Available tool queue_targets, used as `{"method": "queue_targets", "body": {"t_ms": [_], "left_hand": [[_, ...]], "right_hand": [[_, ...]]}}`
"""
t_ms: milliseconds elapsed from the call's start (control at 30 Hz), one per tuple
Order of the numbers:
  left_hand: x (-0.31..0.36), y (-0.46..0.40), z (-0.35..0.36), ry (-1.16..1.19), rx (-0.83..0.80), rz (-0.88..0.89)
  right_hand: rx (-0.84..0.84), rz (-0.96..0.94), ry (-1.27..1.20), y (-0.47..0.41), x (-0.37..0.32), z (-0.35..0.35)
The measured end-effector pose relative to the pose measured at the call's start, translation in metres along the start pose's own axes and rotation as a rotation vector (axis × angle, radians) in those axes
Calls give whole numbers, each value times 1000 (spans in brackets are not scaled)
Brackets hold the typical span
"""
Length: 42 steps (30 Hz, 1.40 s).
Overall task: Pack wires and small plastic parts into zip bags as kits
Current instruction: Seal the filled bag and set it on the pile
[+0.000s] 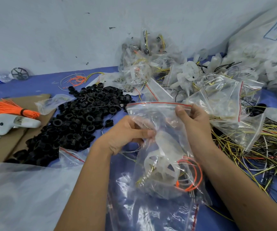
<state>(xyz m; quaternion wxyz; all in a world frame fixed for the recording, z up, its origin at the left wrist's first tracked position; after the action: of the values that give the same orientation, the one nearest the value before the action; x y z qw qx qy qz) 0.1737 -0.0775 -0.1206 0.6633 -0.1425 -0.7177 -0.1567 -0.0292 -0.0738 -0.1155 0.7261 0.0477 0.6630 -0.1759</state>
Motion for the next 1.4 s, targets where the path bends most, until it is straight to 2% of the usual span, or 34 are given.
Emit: {"method": "queue_targets", "body": {"t_ms": [67,167,233,300,367,433,567,667,833,900,967,1033,1133,1200,1300,1400], "left_hand": [[1,-3,-2,58,128,70],[2,-7,-7,312,350,166],[2,-9,-15,449,519,196],[-1,-11,-20,450,658,177],[-1,-14,-20,374,772,136],[1,-18,-20,350,803,118],[19,-36,-28,565,704,75],[48,-67,-37,663,619,171],[91,-129,-47,634,686,183],[96,-146,-46,587,700,146],[93,-154,-43,548,696,110],[83,-149,-41,521,680,104],[63,-128,-40,464,712,139],[50,-107,-38,423,749,160],[34,-77,-33,319,772,167],[22,-52,-29,227,781,166]], "right_hand": [[-114,109,-27,2,3,7],[-417,282,-122,7,2,19],[-608,225,-34,13,3,22],[-671,142,36,19,4,25],[-632,103,64,24,3,28],[-569,69,40,22,-3,31],[-504,129,-134,-6,-20,44],[-447,166,-206,-54,-38,69],[-318,200,-471,-165,-66,122],[-331,272,-353,-192,-62,131],[-387,319,-73,-199,-53,129],[-381,313,41,-194,-41,123],[-207,55,142,-161,-42,101],[-192,-101,183,-122,-40,85],[-368,-152,353,-58,-29,66],[-597,-290,867,-11,-18,58]]}}
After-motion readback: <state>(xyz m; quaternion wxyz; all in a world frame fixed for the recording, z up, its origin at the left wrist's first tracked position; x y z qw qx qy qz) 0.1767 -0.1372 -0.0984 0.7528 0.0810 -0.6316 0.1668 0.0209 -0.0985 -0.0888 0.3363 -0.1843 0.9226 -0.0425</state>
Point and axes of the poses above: each hand's wrist, its own y-axis away from the middle knuckle, its own z-axis out of the palm, x = y × z, the point moved 3 cm from there along -y, towards the middle knuckle, and after that the axes turned 2 degrees about x, right-handed, at the moved point
